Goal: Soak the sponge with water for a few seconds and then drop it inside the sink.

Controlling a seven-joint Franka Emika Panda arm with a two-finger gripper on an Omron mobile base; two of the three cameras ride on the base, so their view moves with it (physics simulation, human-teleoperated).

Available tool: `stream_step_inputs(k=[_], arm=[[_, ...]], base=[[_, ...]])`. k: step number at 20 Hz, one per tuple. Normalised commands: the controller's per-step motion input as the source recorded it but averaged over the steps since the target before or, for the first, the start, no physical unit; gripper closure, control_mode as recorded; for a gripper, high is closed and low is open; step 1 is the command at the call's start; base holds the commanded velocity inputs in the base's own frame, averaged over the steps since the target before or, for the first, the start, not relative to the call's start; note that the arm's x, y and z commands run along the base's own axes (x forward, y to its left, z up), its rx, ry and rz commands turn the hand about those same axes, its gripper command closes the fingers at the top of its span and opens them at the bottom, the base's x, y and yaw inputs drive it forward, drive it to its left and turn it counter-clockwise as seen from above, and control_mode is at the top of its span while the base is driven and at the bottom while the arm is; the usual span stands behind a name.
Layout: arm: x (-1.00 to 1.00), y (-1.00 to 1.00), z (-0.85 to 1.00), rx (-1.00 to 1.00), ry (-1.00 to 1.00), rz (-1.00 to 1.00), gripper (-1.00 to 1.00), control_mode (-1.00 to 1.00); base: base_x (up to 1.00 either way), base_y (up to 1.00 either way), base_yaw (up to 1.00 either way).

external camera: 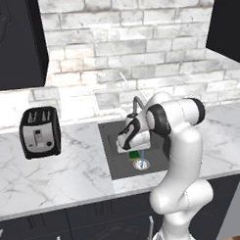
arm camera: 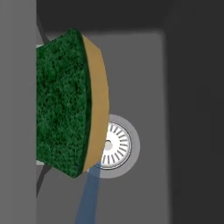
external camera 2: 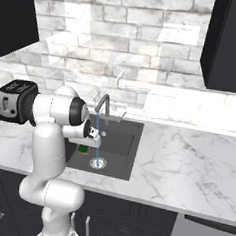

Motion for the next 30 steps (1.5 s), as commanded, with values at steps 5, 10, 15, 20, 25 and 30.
stream_step_inputs(k=[5,10,15,20,25,30], arm=[[0.01,0.0,-0.16,0.0,-0.05,0.0,1.0,-1.0],[0.0,0.0,-0.31,0.0,-0.02,0.0,1.0,-1.0],[0.0,0.0,-0.28,0.0,-0.05,0.0,1.0,-1.0],[0.03,0.0,-0.2,0.0,-0.05,0.0,1.0,-1.0],[0.14,0.0,-0.07,0.0,-0.03,0.0,1.0,-1.0],[0.14,0.03,0.0,0.0,0.0,0.0,1.0,-1.0]], base=[[0.0,0.0,0.0],[0.0,0.0,0.0],[0.0,0.0,0.0],[0.0,0.0,0.0],[0.0,0.0,0.0],[0.0,0.0,0.0]])
